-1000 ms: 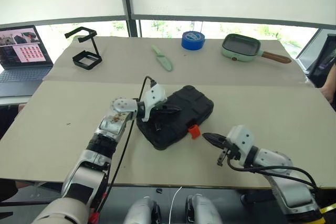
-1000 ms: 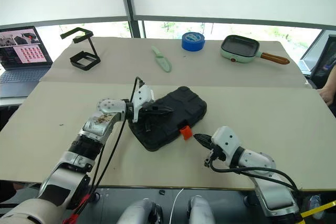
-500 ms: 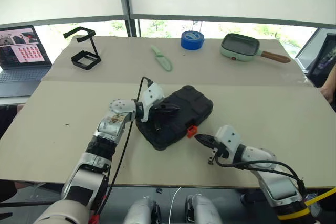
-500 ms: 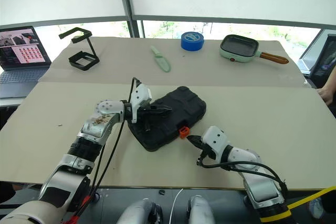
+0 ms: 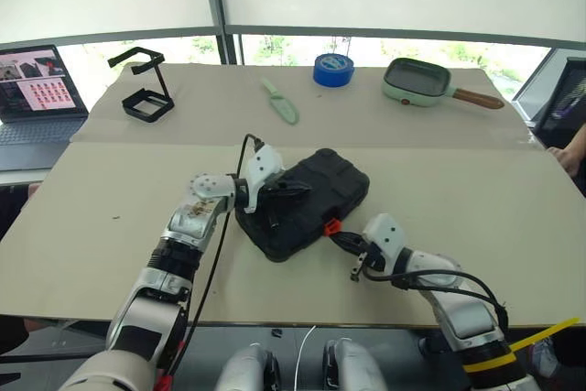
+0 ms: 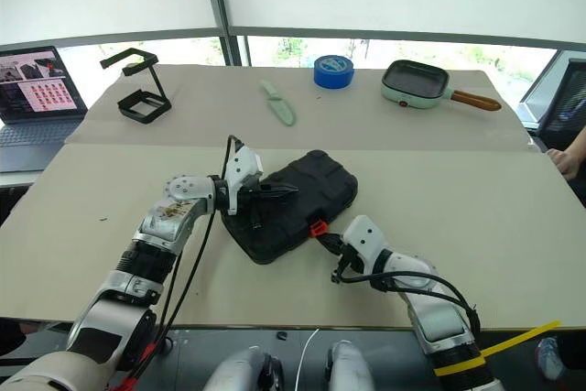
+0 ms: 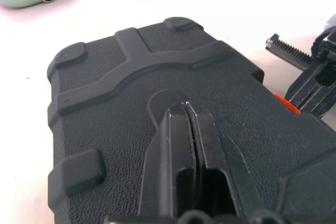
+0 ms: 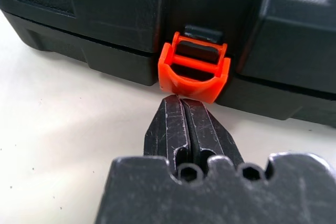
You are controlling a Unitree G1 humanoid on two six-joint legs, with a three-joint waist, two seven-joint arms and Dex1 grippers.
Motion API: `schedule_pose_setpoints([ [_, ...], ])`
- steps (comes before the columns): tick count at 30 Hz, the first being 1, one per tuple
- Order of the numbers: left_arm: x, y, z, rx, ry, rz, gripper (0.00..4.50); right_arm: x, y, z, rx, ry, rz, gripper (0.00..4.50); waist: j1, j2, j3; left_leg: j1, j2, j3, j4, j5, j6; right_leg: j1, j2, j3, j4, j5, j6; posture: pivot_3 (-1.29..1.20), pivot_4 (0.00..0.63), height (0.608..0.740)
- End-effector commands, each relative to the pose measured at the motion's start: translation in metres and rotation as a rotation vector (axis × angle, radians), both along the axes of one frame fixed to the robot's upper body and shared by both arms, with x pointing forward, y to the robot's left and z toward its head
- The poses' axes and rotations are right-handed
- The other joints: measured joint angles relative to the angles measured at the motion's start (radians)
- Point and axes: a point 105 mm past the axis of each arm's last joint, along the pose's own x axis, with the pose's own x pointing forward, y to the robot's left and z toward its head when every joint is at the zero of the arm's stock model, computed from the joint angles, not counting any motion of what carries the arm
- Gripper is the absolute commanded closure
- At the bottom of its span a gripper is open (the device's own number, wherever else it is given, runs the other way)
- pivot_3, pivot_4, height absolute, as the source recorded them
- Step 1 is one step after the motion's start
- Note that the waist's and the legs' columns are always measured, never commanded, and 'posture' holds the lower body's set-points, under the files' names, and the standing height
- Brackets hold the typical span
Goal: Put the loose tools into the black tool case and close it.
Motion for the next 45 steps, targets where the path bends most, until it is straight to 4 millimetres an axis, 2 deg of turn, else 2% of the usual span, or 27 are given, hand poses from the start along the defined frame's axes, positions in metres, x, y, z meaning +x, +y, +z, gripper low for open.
schedule_pose_setpoints([
  [1,-0.008,0.006,-0.044,0.077,0.154,0.024,4.41,0.004,0.009,0.039,0.097,-0.129,0.027,4.49,0.000,0.000,0.000,0.000,0.000,0.000,0.000,0.000,0.000,0.000,0.000,0.000,0.000,0.000,0.000,0.00,0.150,0.740],
  [9,-0.012,0.006,-0.050,0.088,0.169,0.012,4.41,0.004,0.003,0.064,0.123,-0.204,0.034,4.49,-0.001,0.000,0.000,-0.002,0.000,0.000,0.000,0.000,0.000,-0.002,0.000,0.001,0.000,0.000,0.000,0.00,0.150,0.740],
  [19,-0.014,0.003,-0.053,0.104,0.180,-0.013,4.41,0.004,0.012,0.070,0.103,-0.188,0.104,4.49,-0.010,0.000,0.000,-0.002,0.000,0.000,-0.001,0.000,0.000,-0.003,0.000,0.001,0.000,0.000,0.000,0.00,0.150,0.740],
  [29,-0.017,0.003,-0.057,0.105,0.187,-0.016,4.41,0.005,0.014,0.063,0.081,-0.157,0.123,4.49,-0.001,0.001,0.000,-0.001,0.000,0.000,-0.001,-0.002,-0.002,-0.001,-0.001,0.001,-0.002,0.000,0.000,0.00,0.150,0.740],
  [32,-0.018,0.008,-0.046,0.034,0.151,-0.020,4.41,0.002,0.007,0.064,0.069,-0.153,0.127,4.49,0.000,0.001,-0.001,-0.001,0.000,0.000,-0.001,-0.001,-0.005,-0.001,-0.001,0.001,-0.002,-0.001,-0.001,0.00,0.150,0.740],
  [34,-0.017,0.015,-0.030,-0.057,0.119,0.003,4.41,0.000,-0.003,0.070,0.070,-0.164,0.116,4.49,-0.001,0.001,-0.001,-0.001,0.000,0.000,-0.001,-0.002,-0.006,-0.001,-0.001,0.001,-0.002,0.000,-0.003,0.00,0.150,0.740],
  [36,-0.018,0.024,-0.012,-0.145,0.075,0.011,3.91,-0.004,-0.014,0.078,0.078,-0.179,0.103,4.50,-0.003,0.001,-0.001,-0.002,0.000,0.001,-0.001,-0.003,-0.006,-0.003,-0.001,0.001,-0.002,0.000,-0.004,0.00,0.150,0.740],
  [37,-0.021,0.033,-0.002,-0.168,0.031,0.016,3.78,-0.006,-0.022,0.083,0.074,-0.193,0.093,4.21,-0.005,0.001,-0.001,-0.002,0.000,0.001,-0.001,-0.004,-0.007,-0.003,-0.001,0.001,-0.002,0.000,-0.005,0.00,0.150,0.740],
  [39,-0.028,0.047,0.012,-0.184,-0.028,0.012,3.06,-0.011,-0.035,0.087,0.055,-0.205,0.083,3.79,-0.007,0.000,0.000,-0.002,0.000,0.001,-0.002,-0.004,-0.007,-0.003,-0.001,0.002,-0.002,-0.001,-0.005,0.00,0.150,0.740],
  [42,-0.042,0.079,0.029,-0.152,-0.056,0.047,1.96,-0.022,-0.061,0.081,-0.024,-0.185,0.065,2.70,-0.008,-0.001,0.002,-0.004,0.001,0.001,-0.002,-0.004,-0.009,-0.005,0.000,0.001,-0.002,-0.001,-0.006,0.00,0.150,0.740],
  [44,-0.050,0.096,0.031,-0.100,-0.083,0.072,1.19,-0.029,-0.075,0.076,-0.109,-0.200,0.080,2.01,-0.006,-0.001,0.005,-0.004,0.001,0.001,-0.003,-0.004,-0.009,-0.005,0.000,0.001,-0.002,-0.002,-0.005,0.00,0.150,0.740],
  [45,-0.050,0.113,0.029,-0.050,-0.127,0.118,0.76,-0.030,-0.082,0.074,-0.165,-0.245,0.088,1.58,-0.004,0.000,0.006,-0.005,0.001,0.001,-0.003,-0.004,-0.009,-0.006,0.000,0.001,-0.002,-0.006,0.001,0.00,0.150,0.740],
])
